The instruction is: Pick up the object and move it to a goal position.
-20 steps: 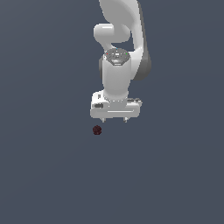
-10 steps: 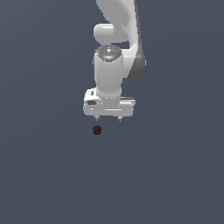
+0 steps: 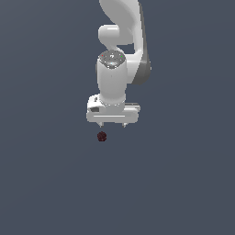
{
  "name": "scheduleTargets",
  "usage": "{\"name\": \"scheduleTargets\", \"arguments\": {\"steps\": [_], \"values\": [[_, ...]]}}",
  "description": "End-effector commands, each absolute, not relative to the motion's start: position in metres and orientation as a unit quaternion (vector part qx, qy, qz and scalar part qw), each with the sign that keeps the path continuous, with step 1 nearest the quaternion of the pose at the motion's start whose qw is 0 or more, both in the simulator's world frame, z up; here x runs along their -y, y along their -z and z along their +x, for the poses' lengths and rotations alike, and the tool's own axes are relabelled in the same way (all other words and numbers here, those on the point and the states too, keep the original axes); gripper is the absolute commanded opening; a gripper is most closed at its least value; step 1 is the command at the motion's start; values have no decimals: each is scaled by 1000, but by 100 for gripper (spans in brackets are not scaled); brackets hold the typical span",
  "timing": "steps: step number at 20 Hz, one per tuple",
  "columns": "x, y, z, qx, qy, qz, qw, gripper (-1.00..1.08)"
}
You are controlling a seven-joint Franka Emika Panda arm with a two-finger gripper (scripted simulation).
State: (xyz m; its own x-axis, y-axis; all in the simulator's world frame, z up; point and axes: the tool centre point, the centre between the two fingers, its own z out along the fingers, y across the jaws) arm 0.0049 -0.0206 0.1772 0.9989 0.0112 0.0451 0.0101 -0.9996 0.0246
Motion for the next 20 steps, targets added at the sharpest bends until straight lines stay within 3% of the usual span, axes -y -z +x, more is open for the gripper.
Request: {"name": "scheduleTargets", "arguments": {"steps": [1, 20], "values": [[25, -171, 4, -15, -21, 1000, 12, 100], [78, -90, -21, -139, -2, 990, 2, 100]]}}
